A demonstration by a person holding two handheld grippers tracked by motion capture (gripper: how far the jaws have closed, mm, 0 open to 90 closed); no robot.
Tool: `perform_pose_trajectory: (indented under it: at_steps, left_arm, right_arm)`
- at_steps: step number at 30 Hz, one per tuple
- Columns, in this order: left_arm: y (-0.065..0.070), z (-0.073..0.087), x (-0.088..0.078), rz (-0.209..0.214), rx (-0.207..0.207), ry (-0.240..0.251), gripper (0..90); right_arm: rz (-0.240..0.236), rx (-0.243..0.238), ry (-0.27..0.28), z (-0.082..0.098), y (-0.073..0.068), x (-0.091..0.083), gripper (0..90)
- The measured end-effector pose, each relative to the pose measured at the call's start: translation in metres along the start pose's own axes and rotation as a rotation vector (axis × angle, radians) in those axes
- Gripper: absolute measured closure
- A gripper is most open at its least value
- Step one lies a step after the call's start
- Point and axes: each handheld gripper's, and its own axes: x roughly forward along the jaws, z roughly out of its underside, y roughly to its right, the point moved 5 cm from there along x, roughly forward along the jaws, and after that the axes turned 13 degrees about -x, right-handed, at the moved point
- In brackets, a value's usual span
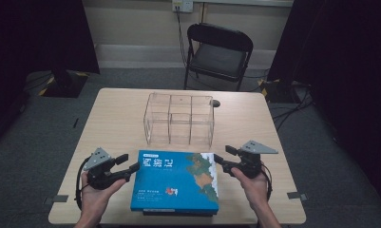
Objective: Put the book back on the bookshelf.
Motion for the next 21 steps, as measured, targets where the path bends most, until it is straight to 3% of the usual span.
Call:
perform_pose_trajectory:
  at_steps: [4,8,9,12,15,21]
  left_arm:
    - [0.008,0.008,0.016,-0.001,0.040,-0.056,45.1]
    - [0.010,0.005,0.023,0.007,0.072,-0.062,47.0]
    - [0.009,0.004,0.026,0.015,0.037,-0.069,46.3]
    - [0.006,0.004,0.027,0.036,0.021,-0.071,46.0]
    - [0.006,0.004,0.029,0.031,0.019,-0.067,46.2]
    - [0.005,0.001,0.036,0.039,0.014,-0.065,47.3]
  right_arm:
    - [-0.062,-0.034,-0.034,-0.001,-0.014,0.018,38.7]
    - [-0.119,-0.012,-0.035,0.003,-0.013,0.027,42.0]
    - [-0.145,0.002,-0.024,0.005,-0.013,0.029,44.2]
    - [-0.152,-0.002,-0.021,0.006,-0.013,0.030,44.7]
    - [-0.167,0.016,-0.025,0.007,-0.011,0.030,45.2]
    - [-0.156,0.002,-0.034,0.008,-0.010,0.025,49.9]
